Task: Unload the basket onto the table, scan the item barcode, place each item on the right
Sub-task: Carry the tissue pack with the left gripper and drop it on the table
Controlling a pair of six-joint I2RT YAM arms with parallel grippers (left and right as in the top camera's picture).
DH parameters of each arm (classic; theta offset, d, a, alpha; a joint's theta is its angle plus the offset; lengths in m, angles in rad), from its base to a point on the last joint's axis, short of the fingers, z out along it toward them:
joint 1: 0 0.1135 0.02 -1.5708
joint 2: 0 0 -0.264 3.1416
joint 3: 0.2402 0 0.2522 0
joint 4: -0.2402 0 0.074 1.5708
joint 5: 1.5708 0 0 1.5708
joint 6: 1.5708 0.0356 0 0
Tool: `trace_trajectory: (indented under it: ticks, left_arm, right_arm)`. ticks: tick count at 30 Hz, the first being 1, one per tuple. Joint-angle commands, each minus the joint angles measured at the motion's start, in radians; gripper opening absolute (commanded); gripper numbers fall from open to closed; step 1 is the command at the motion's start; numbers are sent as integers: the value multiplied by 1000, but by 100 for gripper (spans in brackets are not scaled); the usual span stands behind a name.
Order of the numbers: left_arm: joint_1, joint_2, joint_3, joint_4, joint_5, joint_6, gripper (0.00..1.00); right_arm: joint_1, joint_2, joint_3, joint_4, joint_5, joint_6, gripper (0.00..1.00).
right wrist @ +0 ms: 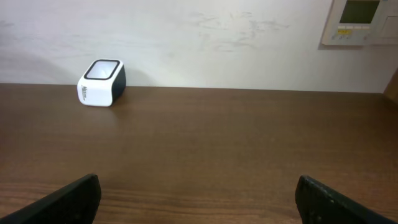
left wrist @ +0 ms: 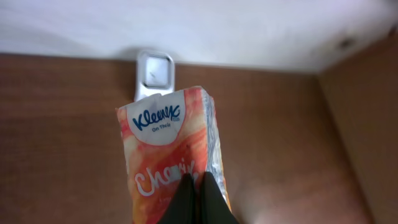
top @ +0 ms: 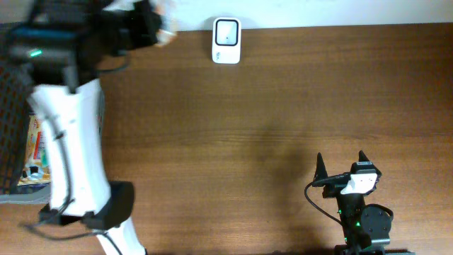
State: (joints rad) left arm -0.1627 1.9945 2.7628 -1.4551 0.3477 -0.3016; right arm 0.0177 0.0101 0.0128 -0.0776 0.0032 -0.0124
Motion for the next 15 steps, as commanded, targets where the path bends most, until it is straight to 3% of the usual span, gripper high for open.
trace_trajectory:
  ticks: [1, 2, 7, 10, 11, 13, 14, 15]
  left_arm:
    - [-209, 177, -23, 14, -180, 19, 0]
    - [-291, 293, -23, 15, -222, 18, 0]
    - [-445, 580, -24, 63, -222, -45, 0]
    - [-502, 655, -25, 116, -225, -45, 0]
    - [-517, 662, -25, 151, -256, -45, 7]
    - [-531, 663, -25, 206, -327, -45, 78]
    - [-531, 663, -24, 229, -363, -44, 99]
    - [-520, 660, -9, 232, -374, -41, 99]
  right_arm:
    - [3, -6, -7, -5, 9, -6, 99]
    - [3, -6, -7, -5, 9, -6, 99]
    - [3, -6, -7, -5, 9, -6, 99]
    - [3, -6, -7, -5, 9, -6, 99]
    - [3, -6, -7, -5, 9, -6, 99]
    - [3, -6, -7, -5, 9, -6, 99]
    - [3, -6, -7, -5, 9, -6, 99]
    - [3, -6, -7, -5, 9, -6, 99]
